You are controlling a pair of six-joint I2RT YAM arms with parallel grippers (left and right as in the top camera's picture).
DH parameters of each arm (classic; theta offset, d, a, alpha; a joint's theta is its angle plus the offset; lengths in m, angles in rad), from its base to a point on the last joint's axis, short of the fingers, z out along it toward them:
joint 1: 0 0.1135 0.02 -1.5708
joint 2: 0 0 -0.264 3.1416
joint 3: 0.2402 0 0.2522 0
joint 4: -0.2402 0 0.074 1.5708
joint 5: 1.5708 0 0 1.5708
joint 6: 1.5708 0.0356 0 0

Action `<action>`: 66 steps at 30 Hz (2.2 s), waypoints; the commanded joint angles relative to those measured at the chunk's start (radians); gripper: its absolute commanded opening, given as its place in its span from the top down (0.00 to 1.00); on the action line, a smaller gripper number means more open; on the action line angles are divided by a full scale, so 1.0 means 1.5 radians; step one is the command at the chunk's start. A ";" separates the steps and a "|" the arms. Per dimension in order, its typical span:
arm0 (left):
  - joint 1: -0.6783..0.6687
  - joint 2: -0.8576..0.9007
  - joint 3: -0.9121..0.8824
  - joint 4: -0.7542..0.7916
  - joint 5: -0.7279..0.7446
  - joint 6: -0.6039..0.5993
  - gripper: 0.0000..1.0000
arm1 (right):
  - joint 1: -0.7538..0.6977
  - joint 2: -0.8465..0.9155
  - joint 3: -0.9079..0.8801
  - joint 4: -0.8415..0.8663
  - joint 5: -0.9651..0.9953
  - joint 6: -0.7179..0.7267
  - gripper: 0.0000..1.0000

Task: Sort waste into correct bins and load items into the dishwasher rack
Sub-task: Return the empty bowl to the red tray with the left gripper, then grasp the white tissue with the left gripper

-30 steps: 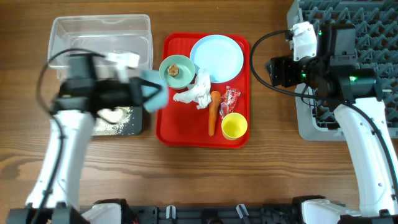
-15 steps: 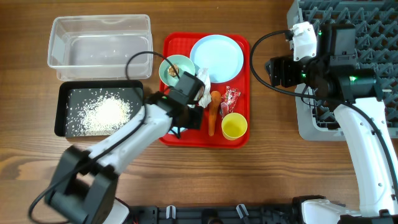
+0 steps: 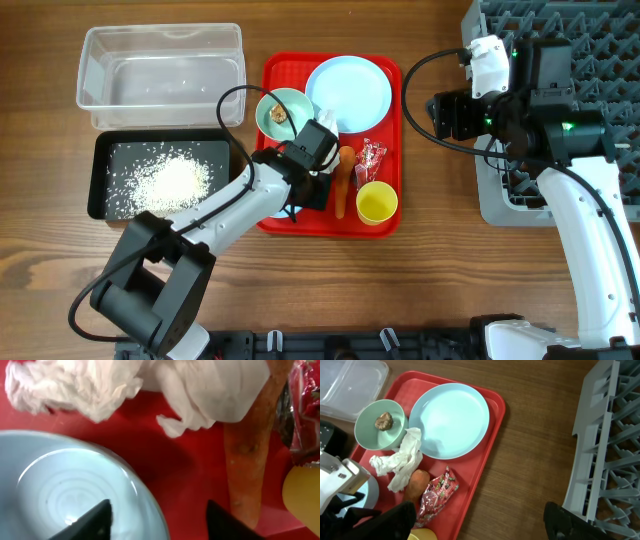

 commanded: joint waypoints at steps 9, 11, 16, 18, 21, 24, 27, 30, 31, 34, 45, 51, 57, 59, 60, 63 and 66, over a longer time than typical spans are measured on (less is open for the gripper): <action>-0.001 0.011 0.121 0.074 -0.068 0.004 0.39 | 0.001 0.008 0.012 -0.001 0.006 -0.004 0.14; -0.001 0.027 0.121 0.083 -0.098 0.004 0.40 | 0.001 0.008 0.012 -0.001 0.006 -0.004 0.14; 0.002 0.079 0.121 0.087 -0.103 0.022 0.47 | 0.001 0.008 0.012 -0.001 0.006 -0.004 0.14; -0.003 0.089 0.121 0.089 -0.103 0.036 0.47 | 0.001 0.008 0.012 -0.005 0.006 -0.004 0.14; -0.005 0.091 0.121 0.091 -0.104 0.053 0.47 | 0.001 0.008 0.012 -0.011 0.006 -0.004 0.14; -0.001 0.092 0.121 0.091 -0.112 0.055 0.46 | 0.001 0.008 0.012 -0.016 0.006 -0.004 0.14; 0.009 0.101 0.121 0.092 -0.116 0.055 0.46 | 0.001 0.008 0.012 -0.017 0.006 -0.004 0.14; 0.009 0.111 0.121 0.093 -0.113 0.055 0.46 | 0.001 0.008 0.012 -0.018 0.006 -0.004 0.14; 0.009 0.115 0.121 0.093 -0.110 0.055 0.46 | 0.001 0.008 0.012 -0.018 0.006 -0.004 0.14; 0.008 0.127 0.121 0.095 -0.087 0.058 0.47 | 0.001 0.008 0.012 -0.018 0.006 -0.003 0.14; 0.008 0.156 0.121 0.111 -0.083 0.057 0.93 | 0.001 0.008 0.012 -0.018 0.006 -0.004 0.14; 0.008 0.137 0.143 0.104 -0.058 0.054 0.96 | 0.001 0.008 0.012 -0.018 0.006 -0.004 0.14; 0.009 0.084 0.202 0.064 -0.058 0.037 0.96 | 0.001 0.008 0.012 -0.018 0.006 -0.004 0.14; 0.009 0.058 0.220 0.060 -0.058 0.037 0.96 | 0.001 0.008 0.012 -0.018 0.006 -0.004 0.14; 0.009 0.043 0.228 0.061 -0.059 0.037 0.96 | 0.001 0.008 0.012 -0.018 0.006 -0.004 0.14; 0.018 0.007 0.237 0.070 -0.064 0.037 0.96 | 0.001 0.008 0.012 -0.017 0.007 -0.004 0.14; 0.044 -0.027 0.237 0.073 -0.064 0.037 0.96 | 0.001 0.008 0.012 -0.017 0.006 -0.004 0.14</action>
